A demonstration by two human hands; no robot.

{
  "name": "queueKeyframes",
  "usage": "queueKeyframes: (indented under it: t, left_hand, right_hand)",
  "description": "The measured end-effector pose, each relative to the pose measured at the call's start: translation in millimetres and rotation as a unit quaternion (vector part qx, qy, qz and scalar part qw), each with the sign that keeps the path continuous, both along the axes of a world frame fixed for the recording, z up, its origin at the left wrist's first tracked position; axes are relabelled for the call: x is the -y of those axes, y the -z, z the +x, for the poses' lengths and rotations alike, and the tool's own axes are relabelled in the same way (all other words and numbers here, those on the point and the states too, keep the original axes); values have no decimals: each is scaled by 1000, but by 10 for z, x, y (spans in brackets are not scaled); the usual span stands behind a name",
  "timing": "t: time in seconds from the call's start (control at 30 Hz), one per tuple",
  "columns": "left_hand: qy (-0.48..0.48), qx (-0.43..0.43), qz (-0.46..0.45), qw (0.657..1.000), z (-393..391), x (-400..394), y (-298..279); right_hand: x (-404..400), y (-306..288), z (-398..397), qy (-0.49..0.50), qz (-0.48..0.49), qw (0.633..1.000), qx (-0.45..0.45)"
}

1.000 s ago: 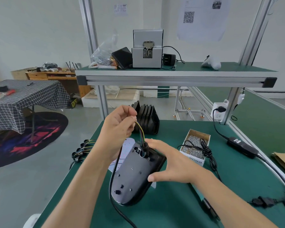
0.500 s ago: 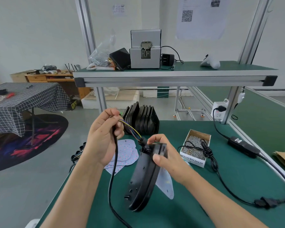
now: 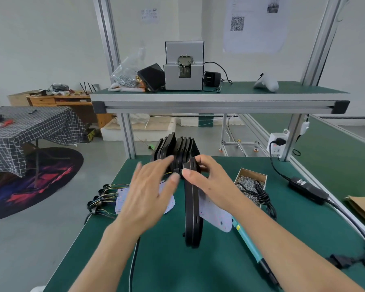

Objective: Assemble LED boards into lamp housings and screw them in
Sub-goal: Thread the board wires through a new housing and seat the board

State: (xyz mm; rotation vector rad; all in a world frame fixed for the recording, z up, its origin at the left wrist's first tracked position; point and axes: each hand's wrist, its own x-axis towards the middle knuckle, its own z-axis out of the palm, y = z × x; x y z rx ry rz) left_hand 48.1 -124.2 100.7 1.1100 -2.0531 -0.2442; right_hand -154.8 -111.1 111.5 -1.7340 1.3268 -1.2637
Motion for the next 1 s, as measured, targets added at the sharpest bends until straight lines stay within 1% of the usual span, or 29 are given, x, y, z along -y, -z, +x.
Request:
queueKeyframes:
  t: [0.03, 0.1, 0.13, 0.17, 0.2, 0.23, 0.27, 0.3, 0.33, 0.37, 0.47, 0.53, 0.57, 0.63, 0.7, 0.77, 0.83, 0.93, 1.0]
  left_hand:
    - [42, 17, 25, 999, -45, -25, -21]
    - [93, 8, 132, 987, -101, -29, -8]
    - [107, -12, 176, 979, -116, -23, 10]
    - [119, -38, 201, 972, -130, -15, 36]
    - [134, -77, 224, 962, -153, -6, 69]
    - [154, -136, 260, 944, -193, 10, 104]
    - [177, -211, 304, 912, -238, 15, 129]
    - [202, -288, 351, 868, -283, 7, 146]
    - [220, -347, 388, 825, -324, 2, 157]
    - [225, -385, 414, 793, -357, 11, 167]
    - [221, -447, 457, 736, -352, 48, 195]
    - [240, -501, 474, 683, -296, 85, 199]
    - [241, -526, 469, 667, -267, 111, 210]
    - [224, -560, 452, 657, -220, 178, 218]
    - [214, -573, 452, 649, -214, 232, 203]
    - [221, -572, 455, 645, -225, 272, 204]
    - [232, -567, 460, 643, -252, 288, 226]
    - [247, -557, 461, 645, -288, 282, 278]
    - [246, -553, 453, 654, -295, 261, 319]
  right_hand:
    - [-3, -16, 13, -4, 2, 1000, -1]
    - [-18, -68, 34, -7, 16, 1000, 8]
    - [-22, -89, 35, -5, 27, 1000, 12]
    - [-24, -108, 36, -1, 37, 999, 13]
    - [-19, -124, 37, 3, 46, 999, 10]
    - [-11, -136, 45, 10, 54, 998, 8]
    - [11, -139, 59, 20, 63, 998, 11]
    - [35, -147, 81, 32, 70, 997, 17]
    - [62, -158, 107, 46, 74, 996, 19]
    - [79, -174, 141, 63, 76, 995, 16]
    - [101, -250, 163, 87, 64, 994, -30]
    - [66, -307, 79, 70, 71, 992, -71]
    - [35, -317, 12, 58, 77, 991, -97]
    - [-28, -298, -107, 41, 88, 982, -162]
    - [-132, -276, -144, 34, 97, 964, -244]
    - [-220, -234, -121, 31, 75, 940, -332]
    - [-280, -232, -80, 42, 53, 918, -392]
    - [-312, -271, -51, 68, 43, 901, -427]
    - [-334, -288, -27, 73, 57, 912, -400]
